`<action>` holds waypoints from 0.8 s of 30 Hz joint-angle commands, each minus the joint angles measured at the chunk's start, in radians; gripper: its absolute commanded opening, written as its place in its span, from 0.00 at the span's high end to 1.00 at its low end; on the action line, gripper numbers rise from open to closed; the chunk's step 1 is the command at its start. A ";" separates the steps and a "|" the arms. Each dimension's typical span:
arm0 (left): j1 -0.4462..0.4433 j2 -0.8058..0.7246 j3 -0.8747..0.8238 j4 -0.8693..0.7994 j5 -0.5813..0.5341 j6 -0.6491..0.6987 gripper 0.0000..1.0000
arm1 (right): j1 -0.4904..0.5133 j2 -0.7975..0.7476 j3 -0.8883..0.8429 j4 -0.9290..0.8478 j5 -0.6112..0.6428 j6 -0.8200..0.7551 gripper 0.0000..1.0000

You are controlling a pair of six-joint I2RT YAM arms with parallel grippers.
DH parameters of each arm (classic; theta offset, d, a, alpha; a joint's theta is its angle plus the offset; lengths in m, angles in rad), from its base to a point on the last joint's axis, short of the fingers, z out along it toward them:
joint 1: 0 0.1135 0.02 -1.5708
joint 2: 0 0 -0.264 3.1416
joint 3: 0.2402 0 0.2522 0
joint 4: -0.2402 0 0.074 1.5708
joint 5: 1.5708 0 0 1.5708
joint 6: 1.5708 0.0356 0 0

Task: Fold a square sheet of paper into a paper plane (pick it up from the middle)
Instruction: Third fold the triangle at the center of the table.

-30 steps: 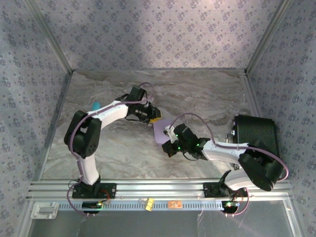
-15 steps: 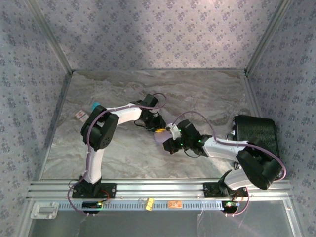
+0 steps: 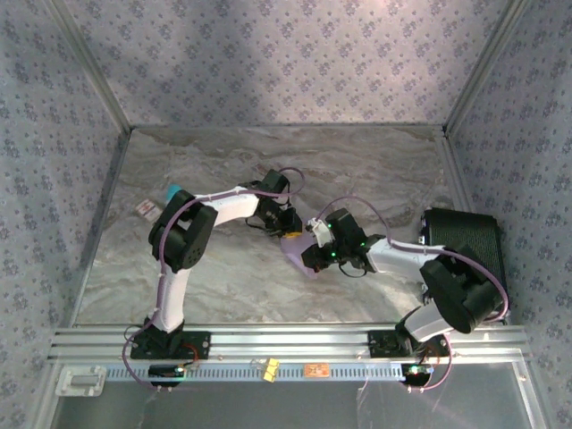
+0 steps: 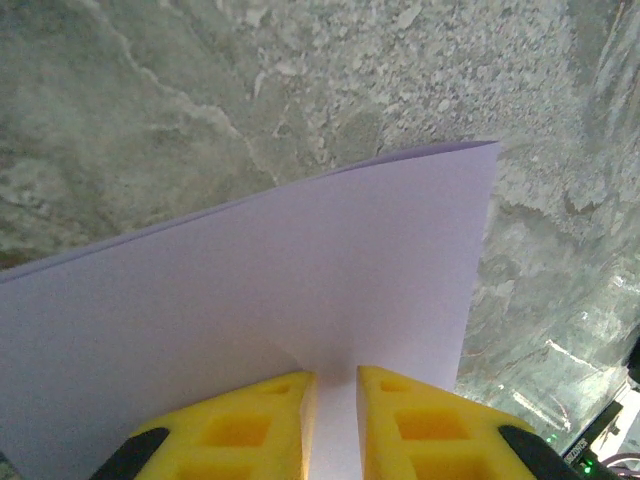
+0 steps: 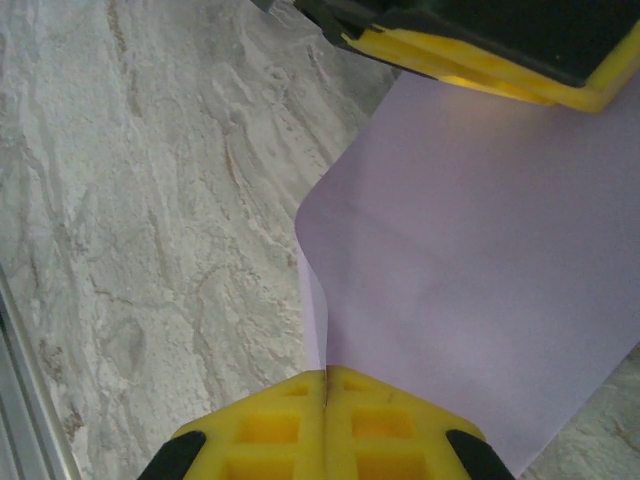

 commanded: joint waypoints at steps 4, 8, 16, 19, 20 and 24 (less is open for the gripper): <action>-0.010 0.044 0.000 -0.041 -0.047 0.026 0.80 | -0.021 0.036 0.039 -0.034 0.035 -0.045 0.98; -0.009 0.032 -0.002 -0.040 -0.045 0.031 0.80 | -0.035 0.055 0.055 -0.055 0.048 -0.056 0.98; -0.007 -0.019 0.057 -0.034 -0.044 0.044 0.77 | -0.028 0.081 0.055 -0.048 0.012 -0.041 0.98; 0.001 -0.021 0.073 -0.027 -0.051 0.047 0.76 | -0.023 0.087 0.052 -0.034 0.007 -0.033 0.98; 0.004 -0.015 0.077 -0.027 -0.051 0.047 0.76 | -0.023 0.089 0.050 -0.031 0.007 -0.032 0.98; 0.016 0.015 0.072 0.005 -0.036 0.039 0.77 | -0.023 0.092 0.050 -0.025 0.002 -0.027 0.98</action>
